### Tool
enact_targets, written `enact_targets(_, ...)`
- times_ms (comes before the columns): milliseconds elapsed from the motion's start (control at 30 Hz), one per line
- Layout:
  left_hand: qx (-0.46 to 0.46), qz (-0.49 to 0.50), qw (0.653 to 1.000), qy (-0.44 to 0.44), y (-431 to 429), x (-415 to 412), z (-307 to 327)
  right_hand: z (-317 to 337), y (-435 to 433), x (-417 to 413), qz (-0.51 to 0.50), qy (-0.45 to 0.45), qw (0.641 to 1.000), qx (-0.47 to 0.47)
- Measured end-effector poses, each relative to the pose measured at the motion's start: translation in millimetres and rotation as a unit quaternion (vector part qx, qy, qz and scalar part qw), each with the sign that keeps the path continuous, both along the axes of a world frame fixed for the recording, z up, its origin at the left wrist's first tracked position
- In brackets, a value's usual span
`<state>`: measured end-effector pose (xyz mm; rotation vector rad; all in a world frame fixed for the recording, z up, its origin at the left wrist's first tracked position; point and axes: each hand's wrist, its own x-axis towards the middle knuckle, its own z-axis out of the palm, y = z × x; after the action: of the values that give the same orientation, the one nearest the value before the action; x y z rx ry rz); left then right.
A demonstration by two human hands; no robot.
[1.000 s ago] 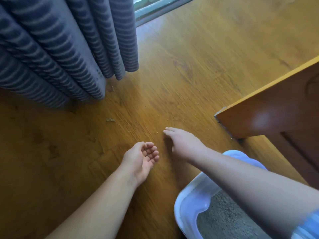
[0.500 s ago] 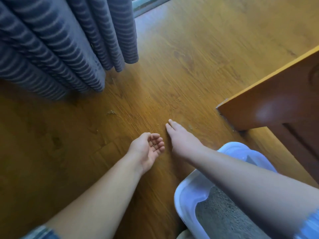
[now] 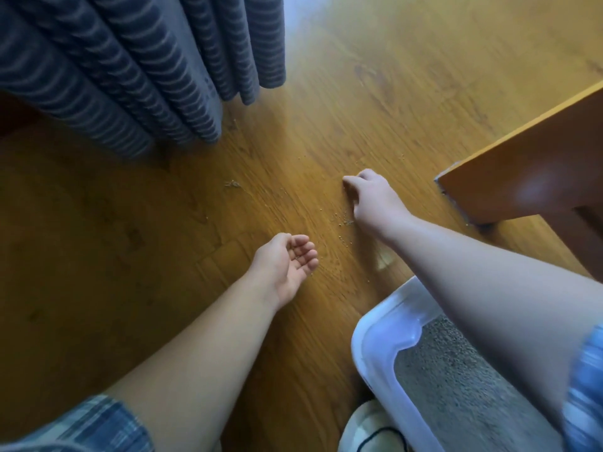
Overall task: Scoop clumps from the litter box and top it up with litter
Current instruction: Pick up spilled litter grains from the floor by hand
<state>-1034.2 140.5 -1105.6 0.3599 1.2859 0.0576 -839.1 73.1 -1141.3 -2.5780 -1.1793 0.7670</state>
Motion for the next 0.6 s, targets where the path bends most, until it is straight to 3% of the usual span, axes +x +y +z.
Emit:
enact_targets(200,-0.003,0.002,1.0,0.005,-5.2,-3.5,0.4,-0.1,-18.5,-16.8,0.055,-0.027,0.998,-0.026)
enact_targets(600,-0.001,-0.008,1.0,-0.001,-12.2,6.0,4.3,12.6,-28.4,-22.0,0.077,0.015,0.996,-0.031)
